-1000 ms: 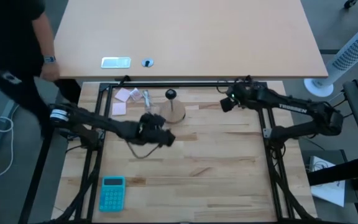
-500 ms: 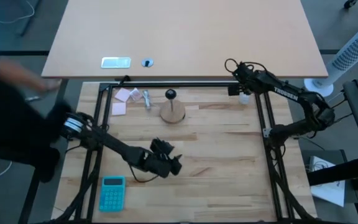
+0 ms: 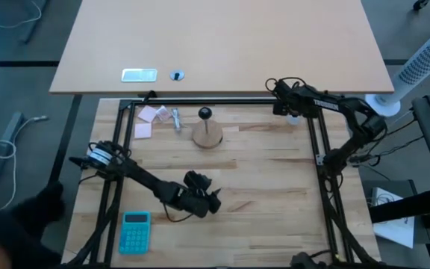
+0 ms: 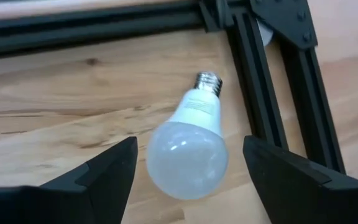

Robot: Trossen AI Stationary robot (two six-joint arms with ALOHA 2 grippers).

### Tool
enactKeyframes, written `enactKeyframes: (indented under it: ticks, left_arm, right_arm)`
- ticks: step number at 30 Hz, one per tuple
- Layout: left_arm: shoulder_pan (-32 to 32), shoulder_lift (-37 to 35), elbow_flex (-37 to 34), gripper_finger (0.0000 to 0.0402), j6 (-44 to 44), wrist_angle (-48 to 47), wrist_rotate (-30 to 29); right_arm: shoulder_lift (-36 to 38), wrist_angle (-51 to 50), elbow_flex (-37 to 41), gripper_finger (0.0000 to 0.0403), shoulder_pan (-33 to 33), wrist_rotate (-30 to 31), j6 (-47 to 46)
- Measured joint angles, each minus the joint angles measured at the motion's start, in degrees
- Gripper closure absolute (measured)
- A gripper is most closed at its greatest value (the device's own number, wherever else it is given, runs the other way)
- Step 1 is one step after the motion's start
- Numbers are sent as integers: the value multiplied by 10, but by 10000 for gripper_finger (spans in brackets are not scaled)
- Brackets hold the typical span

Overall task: Screw lightbulb
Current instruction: Insert the lightbulb into the lamp

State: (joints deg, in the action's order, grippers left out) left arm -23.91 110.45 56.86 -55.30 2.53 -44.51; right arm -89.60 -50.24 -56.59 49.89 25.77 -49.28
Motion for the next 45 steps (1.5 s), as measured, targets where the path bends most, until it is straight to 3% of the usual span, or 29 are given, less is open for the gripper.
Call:
enactKeyframes:
  ticks: [12,19,27,34,45]
  left_arm:
    - [-18,-8,1,146,-7,-4,-1]
    - [-18,-8,1,146,-7,-4,-1]
    - [-24,-19,1,146,-7,-2,-1]
    - [-27,-21,1,146,-5,-5,-1]
    - [-27,-21,1,146,10,-5,-1]
  right_arm:
    - [-18,17,17,117,0,-21,-23]
    - [7,16,24,123,-7,-74,-3]
    - [23,23,37,120,4,-26,-74]
    - [16,130,62,120,9,-22,-157]
    - [30,140,63,127,9,27,-213]
